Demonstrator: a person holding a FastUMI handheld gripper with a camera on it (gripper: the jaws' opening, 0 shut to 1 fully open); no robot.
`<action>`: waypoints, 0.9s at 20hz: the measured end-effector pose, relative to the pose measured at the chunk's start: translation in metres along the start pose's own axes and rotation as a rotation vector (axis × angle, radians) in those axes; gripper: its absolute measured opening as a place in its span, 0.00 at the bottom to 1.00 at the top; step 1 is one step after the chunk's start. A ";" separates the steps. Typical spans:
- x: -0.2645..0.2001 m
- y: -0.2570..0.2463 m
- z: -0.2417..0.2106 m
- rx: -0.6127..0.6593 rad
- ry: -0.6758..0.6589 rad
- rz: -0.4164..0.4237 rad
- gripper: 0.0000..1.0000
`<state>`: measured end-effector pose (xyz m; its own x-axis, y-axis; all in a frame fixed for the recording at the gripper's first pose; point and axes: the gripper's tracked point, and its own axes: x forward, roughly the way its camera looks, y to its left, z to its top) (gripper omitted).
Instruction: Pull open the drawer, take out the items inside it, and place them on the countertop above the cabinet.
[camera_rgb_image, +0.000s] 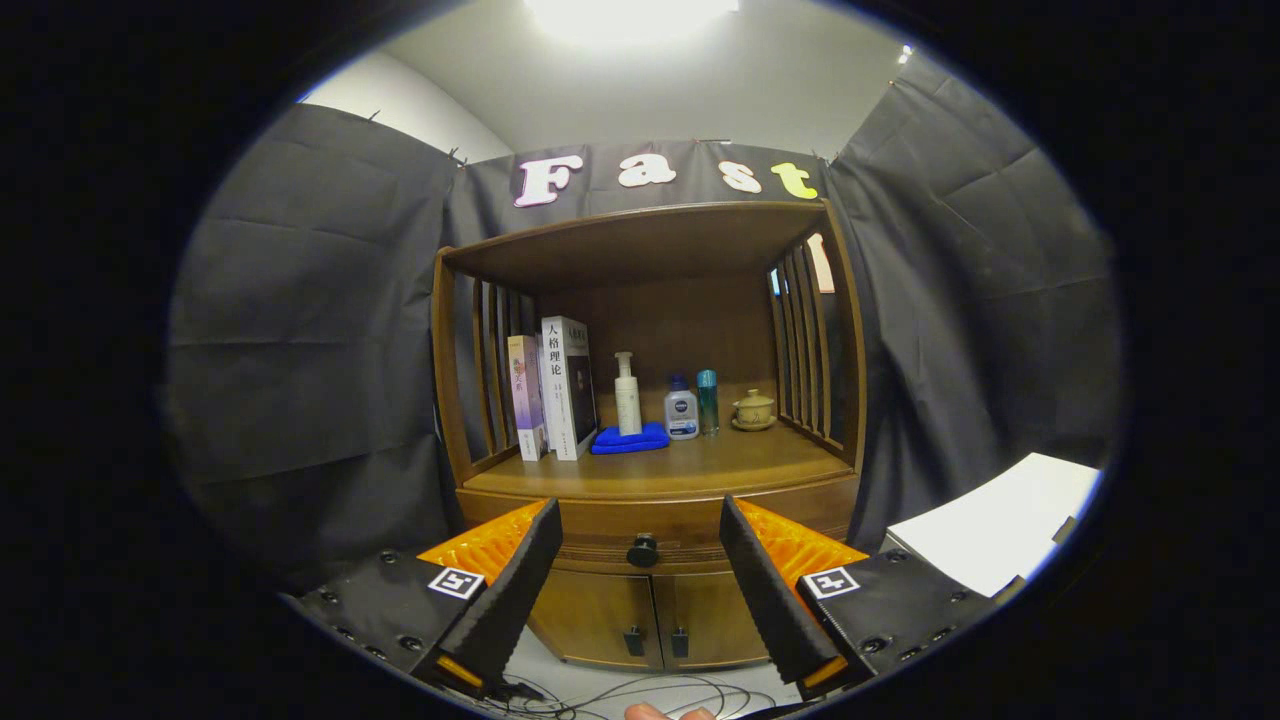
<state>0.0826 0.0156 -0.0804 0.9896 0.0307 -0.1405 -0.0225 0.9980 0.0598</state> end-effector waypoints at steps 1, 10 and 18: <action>0.009 0.001 -0.006 -0.004 0.006 -0.001 0.99; 0.109 -0.010 -0.069 -0.015 0.063 -0.028 1.00; 0.164 -0.009 -0.137 -0.011 0.173 -0.036 1.00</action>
<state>0.2255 0.0194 -0.2393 0.9506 0.0029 -0.3103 0.0102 0.9991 0.0405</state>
